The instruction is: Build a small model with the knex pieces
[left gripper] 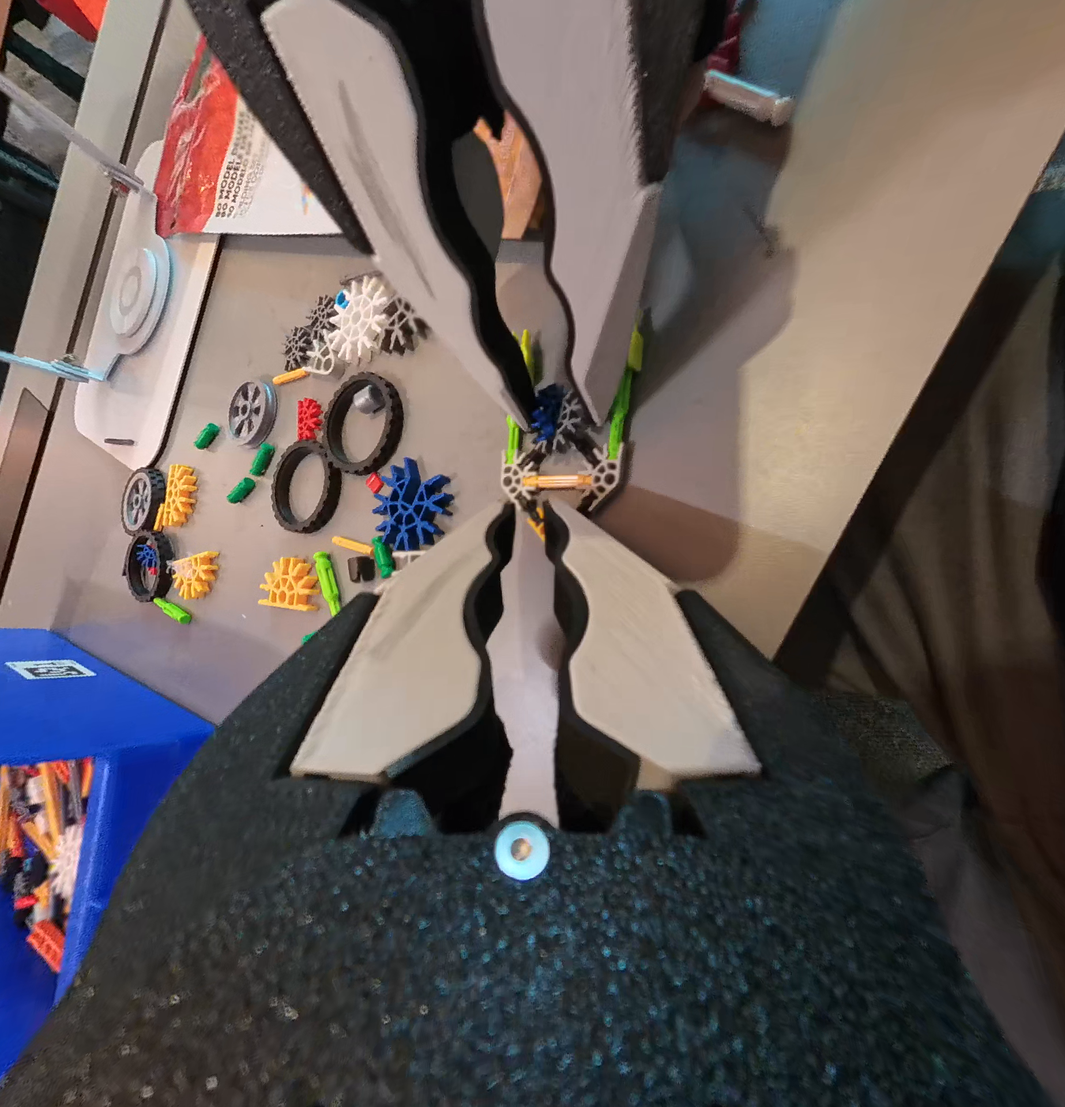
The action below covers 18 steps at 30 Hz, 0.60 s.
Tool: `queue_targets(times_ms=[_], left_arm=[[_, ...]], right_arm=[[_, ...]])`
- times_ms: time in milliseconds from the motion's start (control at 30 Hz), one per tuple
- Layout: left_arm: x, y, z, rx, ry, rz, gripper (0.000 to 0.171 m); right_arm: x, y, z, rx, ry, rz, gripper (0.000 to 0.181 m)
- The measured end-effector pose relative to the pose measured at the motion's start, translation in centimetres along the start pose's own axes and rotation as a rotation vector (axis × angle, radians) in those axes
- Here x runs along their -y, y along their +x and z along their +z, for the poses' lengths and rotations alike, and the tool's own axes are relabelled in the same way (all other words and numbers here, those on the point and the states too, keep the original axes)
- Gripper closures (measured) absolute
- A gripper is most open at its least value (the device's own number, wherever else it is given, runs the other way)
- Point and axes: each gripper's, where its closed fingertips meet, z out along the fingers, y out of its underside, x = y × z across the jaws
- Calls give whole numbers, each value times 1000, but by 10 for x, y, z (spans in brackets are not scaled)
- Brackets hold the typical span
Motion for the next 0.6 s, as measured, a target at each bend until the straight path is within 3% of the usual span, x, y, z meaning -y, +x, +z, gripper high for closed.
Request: queue_targets(times_ms=[333,600], left_arm=[[1,8,-8,-108,58,-161,148],[4,13,-10,-134,85,-169,142]], right_arm=[[-1,-1,-4,-8,31,18,160],[3,1,-5,6,48,25,168]])
